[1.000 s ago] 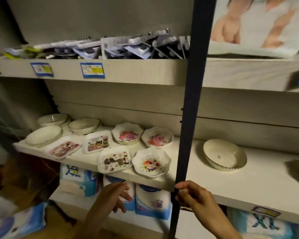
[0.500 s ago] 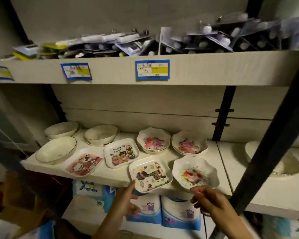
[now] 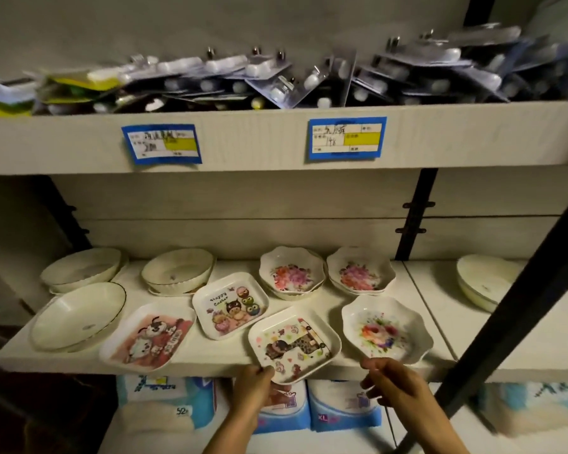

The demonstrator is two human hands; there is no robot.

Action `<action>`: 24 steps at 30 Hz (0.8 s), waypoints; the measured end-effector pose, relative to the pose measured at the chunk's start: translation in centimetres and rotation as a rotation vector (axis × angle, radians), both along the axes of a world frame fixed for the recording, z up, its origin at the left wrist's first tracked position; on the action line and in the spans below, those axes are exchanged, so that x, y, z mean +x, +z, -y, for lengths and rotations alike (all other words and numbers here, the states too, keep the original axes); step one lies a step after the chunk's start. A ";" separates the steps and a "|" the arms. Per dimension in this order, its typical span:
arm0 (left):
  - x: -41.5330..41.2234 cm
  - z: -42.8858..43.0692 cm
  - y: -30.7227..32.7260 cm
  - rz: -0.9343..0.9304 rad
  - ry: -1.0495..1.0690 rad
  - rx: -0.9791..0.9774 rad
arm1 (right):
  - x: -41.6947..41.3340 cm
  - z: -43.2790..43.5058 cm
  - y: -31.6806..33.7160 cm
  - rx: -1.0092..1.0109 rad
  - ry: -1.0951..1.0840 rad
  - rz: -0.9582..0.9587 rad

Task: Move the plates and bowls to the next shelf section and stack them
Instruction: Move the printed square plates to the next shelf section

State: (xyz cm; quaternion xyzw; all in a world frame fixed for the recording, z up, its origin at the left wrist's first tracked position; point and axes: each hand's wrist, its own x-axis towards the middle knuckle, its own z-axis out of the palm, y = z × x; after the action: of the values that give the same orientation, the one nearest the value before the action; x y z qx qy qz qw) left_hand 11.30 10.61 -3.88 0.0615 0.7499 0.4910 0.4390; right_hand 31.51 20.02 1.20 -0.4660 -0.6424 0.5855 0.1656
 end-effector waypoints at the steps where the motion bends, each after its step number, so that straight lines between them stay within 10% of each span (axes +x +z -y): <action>1: -0.2 0.5 0.1 -0.040 -0.008 0.003 | -0.2 0.0 0.0 -0.003 -0.017 0.006; 16: -2.3 5.6 6.3 -0.020 -0.384 0.033 | -4.7 1.4 1.9 -0.045 0.031 0.048; 24: -9.1 1.9 3.6 -0.098 0.199 -0.068 | -4.4 0.9 1.7 -0.104 -0.101 0.059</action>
State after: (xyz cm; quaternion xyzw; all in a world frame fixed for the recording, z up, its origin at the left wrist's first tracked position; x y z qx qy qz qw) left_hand 2.15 8.75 -0.27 -0.0042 0.7891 0.5030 0.3525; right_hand 27.09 19.17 2.87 -0.5228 -0.5913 0.5951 0.1514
